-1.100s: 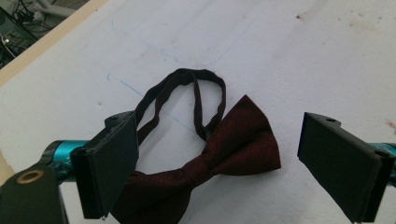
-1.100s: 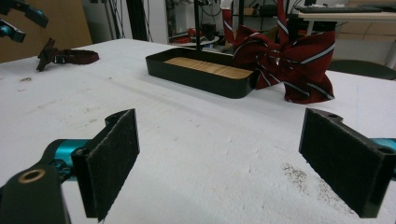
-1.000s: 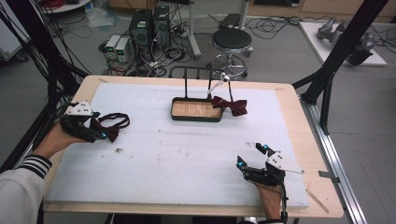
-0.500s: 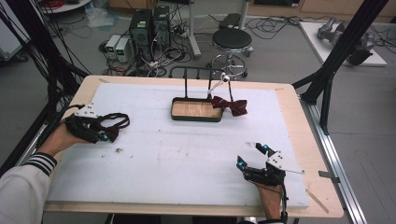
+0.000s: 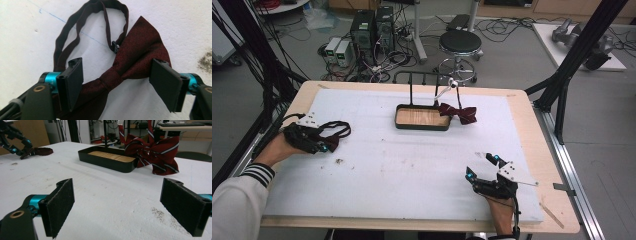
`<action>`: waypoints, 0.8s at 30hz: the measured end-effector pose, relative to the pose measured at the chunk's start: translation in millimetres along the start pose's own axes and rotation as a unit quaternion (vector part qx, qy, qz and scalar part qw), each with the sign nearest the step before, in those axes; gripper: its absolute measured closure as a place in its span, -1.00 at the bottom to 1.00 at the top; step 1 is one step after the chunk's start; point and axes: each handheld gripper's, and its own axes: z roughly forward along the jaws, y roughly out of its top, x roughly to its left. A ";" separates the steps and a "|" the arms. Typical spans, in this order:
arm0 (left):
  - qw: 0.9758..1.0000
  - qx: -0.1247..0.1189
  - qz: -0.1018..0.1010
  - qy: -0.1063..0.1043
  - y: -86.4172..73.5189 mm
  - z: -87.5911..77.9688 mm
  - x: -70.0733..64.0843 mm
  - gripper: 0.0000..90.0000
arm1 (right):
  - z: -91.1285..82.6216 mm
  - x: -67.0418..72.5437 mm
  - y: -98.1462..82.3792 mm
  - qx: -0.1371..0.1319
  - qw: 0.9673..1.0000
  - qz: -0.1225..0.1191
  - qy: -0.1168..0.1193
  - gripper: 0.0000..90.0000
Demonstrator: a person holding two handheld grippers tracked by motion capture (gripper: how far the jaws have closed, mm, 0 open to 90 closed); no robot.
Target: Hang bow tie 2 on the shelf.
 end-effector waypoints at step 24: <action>0.998 0.021 -0.024 -0.045 0.7 2.6 -1.6 0.63 | 0.1 -0.4 -0.2 0.001 1.000 0.006 0.000 -0.75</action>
